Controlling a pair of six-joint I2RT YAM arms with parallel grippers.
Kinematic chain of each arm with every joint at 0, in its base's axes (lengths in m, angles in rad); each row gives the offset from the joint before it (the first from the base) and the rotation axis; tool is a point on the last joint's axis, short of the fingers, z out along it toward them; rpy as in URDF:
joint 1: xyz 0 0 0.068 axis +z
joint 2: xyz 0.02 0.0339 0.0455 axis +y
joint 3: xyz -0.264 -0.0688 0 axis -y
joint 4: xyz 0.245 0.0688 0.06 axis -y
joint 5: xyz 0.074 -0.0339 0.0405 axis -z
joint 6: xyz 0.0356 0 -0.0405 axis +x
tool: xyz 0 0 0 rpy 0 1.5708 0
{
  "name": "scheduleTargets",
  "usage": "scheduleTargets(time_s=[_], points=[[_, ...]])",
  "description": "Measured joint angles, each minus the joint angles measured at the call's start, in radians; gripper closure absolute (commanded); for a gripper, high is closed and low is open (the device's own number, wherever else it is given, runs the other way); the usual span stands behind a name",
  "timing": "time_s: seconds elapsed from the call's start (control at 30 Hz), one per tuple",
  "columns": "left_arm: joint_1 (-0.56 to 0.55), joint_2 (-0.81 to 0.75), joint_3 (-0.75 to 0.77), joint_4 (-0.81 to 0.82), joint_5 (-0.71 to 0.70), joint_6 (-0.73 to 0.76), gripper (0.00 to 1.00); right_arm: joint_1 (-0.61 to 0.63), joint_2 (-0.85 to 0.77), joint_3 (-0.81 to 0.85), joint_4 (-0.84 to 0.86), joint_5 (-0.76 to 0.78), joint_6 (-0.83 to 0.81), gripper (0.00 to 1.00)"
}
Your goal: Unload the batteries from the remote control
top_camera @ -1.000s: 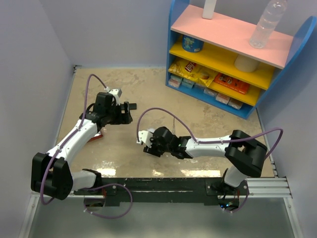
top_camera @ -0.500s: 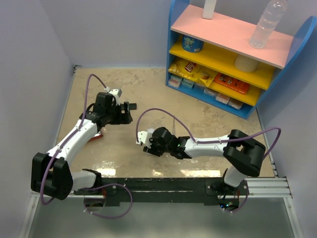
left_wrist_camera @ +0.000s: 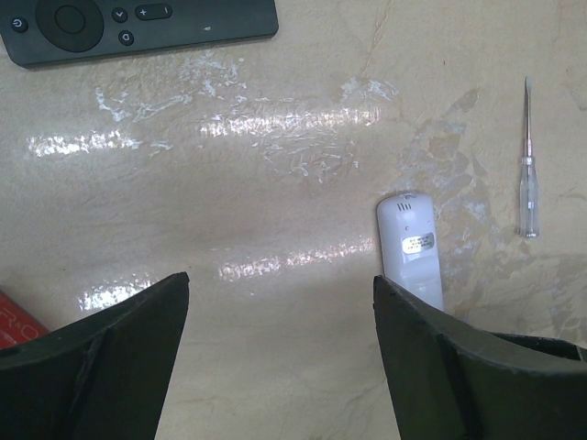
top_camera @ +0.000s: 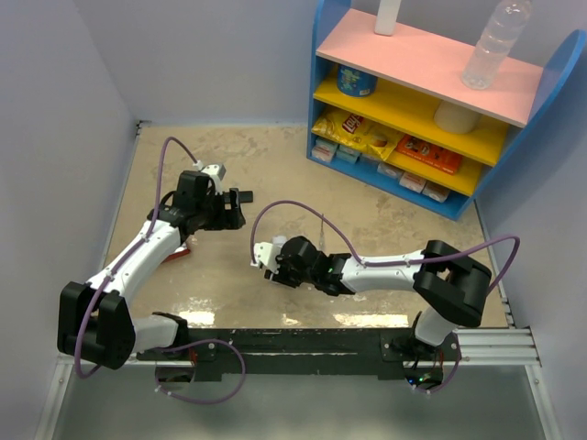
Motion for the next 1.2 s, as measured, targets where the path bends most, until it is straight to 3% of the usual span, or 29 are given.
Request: scheduleTargets(time_s=[0.77, 1.2], points=[[0.0, 0.002, 0.0, 0.0, 0.0, 0.0, 0.14, 0.008, -0.064, 0.0, 0.032, 0.105, 0.02, 0.61], [0.0, 0.009, 0.0, 0.0, -0.008, 0.0, 0.14, 0.008, -0.141, -0.045, -0.035, 0.256, 0.272, 0.6]])
